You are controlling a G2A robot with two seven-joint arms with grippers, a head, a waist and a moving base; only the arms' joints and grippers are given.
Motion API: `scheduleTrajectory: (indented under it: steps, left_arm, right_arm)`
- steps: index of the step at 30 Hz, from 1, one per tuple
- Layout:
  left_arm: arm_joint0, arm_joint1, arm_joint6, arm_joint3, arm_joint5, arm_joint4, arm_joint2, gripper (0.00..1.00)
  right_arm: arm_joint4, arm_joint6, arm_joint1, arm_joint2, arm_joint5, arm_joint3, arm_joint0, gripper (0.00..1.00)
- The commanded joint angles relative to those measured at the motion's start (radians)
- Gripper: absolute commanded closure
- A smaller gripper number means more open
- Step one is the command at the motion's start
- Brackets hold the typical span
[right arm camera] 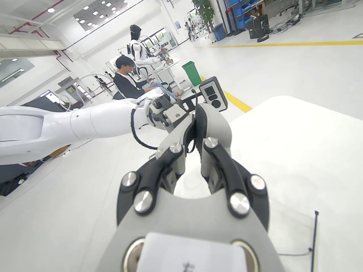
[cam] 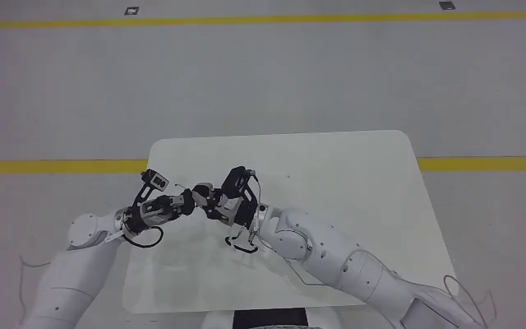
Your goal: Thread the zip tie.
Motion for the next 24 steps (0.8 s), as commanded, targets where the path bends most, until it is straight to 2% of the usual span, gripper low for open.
scheduleTrajectory:
  steps: [1,10,11,12,13,14,24]
  left_arm:
    - [0.000,0.000,-0.001,0.000,0.000,0.001,-0.001,1.00]
    - [0.000,0.000,-0.001,0.001,0.001,-0.001,-0.002,1.00]
    - [0.001,0.000,0.000,0.001,0.001,-0.001,-0.002,1.00]
    - [0.001,0.000,0.000,0.001,0.000,-0.001,-0.002,1.00]
    - [0.001,0.000,0.000,0.001,0.000,-0.001,-0.002,1.00]
    - [0.000,0.000,0.000,0.002,0.000,-0.001,-0.003,1.00]
    - [-0.001,-0.001,-0.002,0.005,0.001,-0.012,-0.005,1.00]
  right_arm:
    - [-0.007,-0.004,0.000,0.005,0.000,-0.002,-0.004,1.00]
    - [-0.026,-0.010,0.001,0.020,0.000,-0.014,-0.019,1.00]
    - [-0.027,-0.010,0.001,0.021,0.000,-0.015,-0.020,0.96]
    - [-0.027,-0.010,0.001,0.022,0.000,-0.015,-0.021,0.65]
    - [-0.028,-0.011,0.001,0.023,0.000,-0.017,-0.021,0.15]
    - [-0.030,-0.013,0.001,0.024,0.000,-0.019,-0.023,0.00]
    - [-0.057,-0.032,0.009,0.042,0.000,-0.037,-0.037,0.00]
